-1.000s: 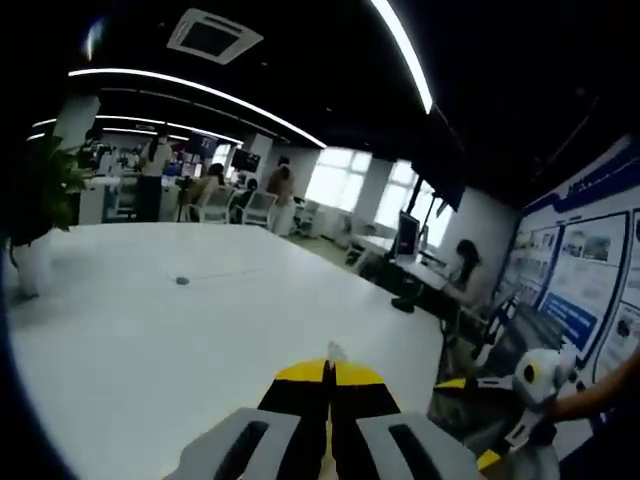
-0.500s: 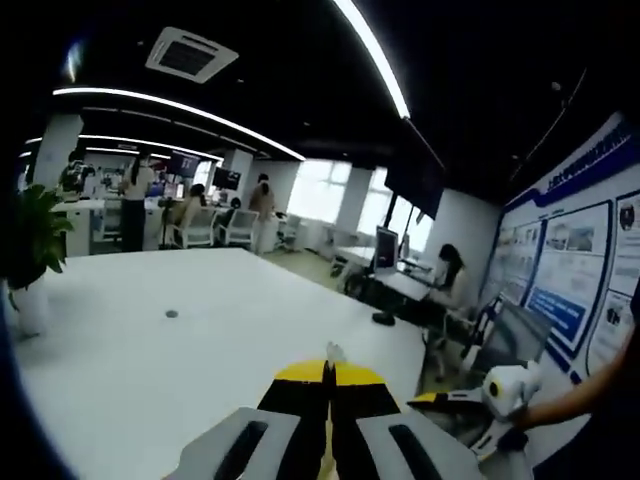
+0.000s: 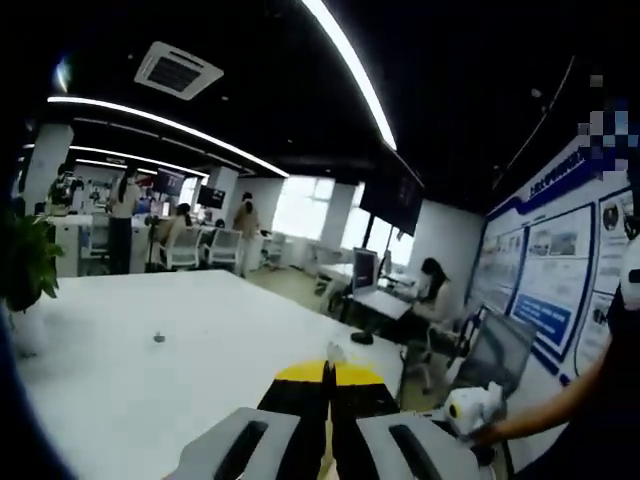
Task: Compare the silicone blocks by pressing each to a similar depth, holding the contact briefly, and releasing to observe deformation and rebound differences across the visible hardness samples.
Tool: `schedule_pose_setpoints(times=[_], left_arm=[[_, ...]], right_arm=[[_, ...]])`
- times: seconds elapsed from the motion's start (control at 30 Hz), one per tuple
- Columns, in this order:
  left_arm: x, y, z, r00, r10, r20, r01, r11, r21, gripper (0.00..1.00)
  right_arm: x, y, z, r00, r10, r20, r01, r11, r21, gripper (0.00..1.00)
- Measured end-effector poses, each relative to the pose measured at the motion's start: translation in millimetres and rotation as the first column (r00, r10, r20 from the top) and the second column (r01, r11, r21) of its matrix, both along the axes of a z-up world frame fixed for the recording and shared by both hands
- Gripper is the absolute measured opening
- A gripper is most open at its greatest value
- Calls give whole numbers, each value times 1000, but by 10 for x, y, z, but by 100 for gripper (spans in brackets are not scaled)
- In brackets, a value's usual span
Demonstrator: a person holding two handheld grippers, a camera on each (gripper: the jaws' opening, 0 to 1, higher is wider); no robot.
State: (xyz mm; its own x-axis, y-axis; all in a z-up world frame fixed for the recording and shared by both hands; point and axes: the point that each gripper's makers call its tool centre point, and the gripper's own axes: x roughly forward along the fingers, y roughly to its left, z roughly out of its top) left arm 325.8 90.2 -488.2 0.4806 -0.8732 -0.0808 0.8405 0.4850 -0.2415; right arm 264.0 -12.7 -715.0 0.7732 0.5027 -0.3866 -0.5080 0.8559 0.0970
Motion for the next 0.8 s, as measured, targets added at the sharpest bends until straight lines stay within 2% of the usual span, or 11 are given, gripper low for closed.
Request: schedule_pose_setpoints(times=[0.03, 0.07, 0.2, 0.5, 0.6, 0.67, 0.7, 0.8], left_arm=[[-33, -9, 62, 1000, -10, -1, 10, 1000, -15, 0], [-46, -9, 90, 1000, -11, 2, 11, 1000, -19, 0], [-128, -9, 167, 1000, -27, -15, 27, 998, -53, 0], [-233, 58, 167, 1000, -21, -8, 21, 999, -43, 0], [-272, 68, 164, 999, -30, -26, 29, 998, -50, 0], [-294, 67, 170, 999, -35, -29, 34, 998, -50, 0], [-305, 64, 178, 999, -36, -31, 35, 998, -52, 0], [-342, 46, 220, 999, -45, -27, 44, 997, -57, 0]], right_arm=[[-3, 42, 73, 999, 33, 43, -33, 999, 3, 93], [-23, 65, 101, 997, 54, 57, -54, 999, 0, 91], [-58, 127, 191, 992, 100, 71, -102, 994, 26, 91], [-2, 241, 555, 979, 162, 127, -177, 977, 118, 90], [-26, 331, 707, 968, 223, 115, -242, 951, 194, 81], [11, 363, 870, 963, 238, 126, -265, 924, 276, 80], [33, 390, 970, 960, 246, 136, -277, 904, 326, 80], [131, 494, 1276, 942, 278, 188, -332, 852, 405, 79]])
